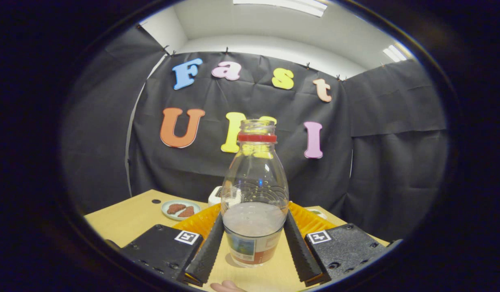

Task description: Take the bottle from table, then pour the juice into the cup, finally place the bottle on the coaster

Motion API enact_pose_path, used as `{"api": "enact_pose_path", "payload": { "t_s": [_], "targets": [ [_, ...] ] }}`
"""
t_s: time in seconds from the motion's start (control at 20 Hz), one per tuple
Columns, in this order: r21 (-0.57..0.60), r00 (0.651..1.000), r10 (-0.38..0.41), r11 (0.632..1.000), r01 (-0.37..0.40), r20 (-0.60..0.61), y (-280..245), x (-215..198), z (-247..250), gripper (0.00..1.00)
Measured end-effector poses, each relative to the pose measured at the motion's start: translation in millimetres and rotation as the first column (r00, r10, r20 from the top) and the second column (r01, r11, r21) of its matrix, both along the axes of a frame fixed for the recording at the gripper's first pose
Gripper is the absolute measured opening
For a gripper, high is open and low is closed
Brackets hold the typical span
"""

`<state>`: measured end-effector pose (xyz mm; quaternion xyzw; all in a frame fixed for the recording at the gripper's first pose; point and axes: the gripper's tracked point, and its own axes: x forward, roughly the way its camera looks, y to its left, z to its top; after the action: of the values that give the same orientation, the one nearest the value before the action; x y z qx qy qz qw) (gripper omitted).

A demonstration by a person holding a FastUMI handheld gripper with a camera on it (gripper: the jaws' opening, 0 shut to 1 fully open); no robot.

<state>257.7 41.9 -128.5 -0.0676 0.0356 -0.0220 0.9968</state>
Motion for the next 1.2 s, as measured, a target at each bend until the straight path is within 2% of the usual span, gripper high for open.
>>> {"api": "enact_pose_path", "payload": {
  "t_s": [0.25,0.45,0.6,1.0,1.2],
  "targets": [
    [0.027,0.995,-0.002,1.000,0.005,-0.098,0,33,-56,0.82],
    [0.015,0.985,0.047,0.999,-0.045,-0.165,14,54,-98,0.82],
    [0.029,0.982,0.057,0.998,-0.052,-0.180,15,68,-120,0.82],
    [0.046,0.981,0.023,0.999,-0.014,-0.194,-4,100,-154,0.84],
    [0.051,0.982,0.027,0.999,-0.018,-0.185,-4,100,-159,0.85]
  ]
}}
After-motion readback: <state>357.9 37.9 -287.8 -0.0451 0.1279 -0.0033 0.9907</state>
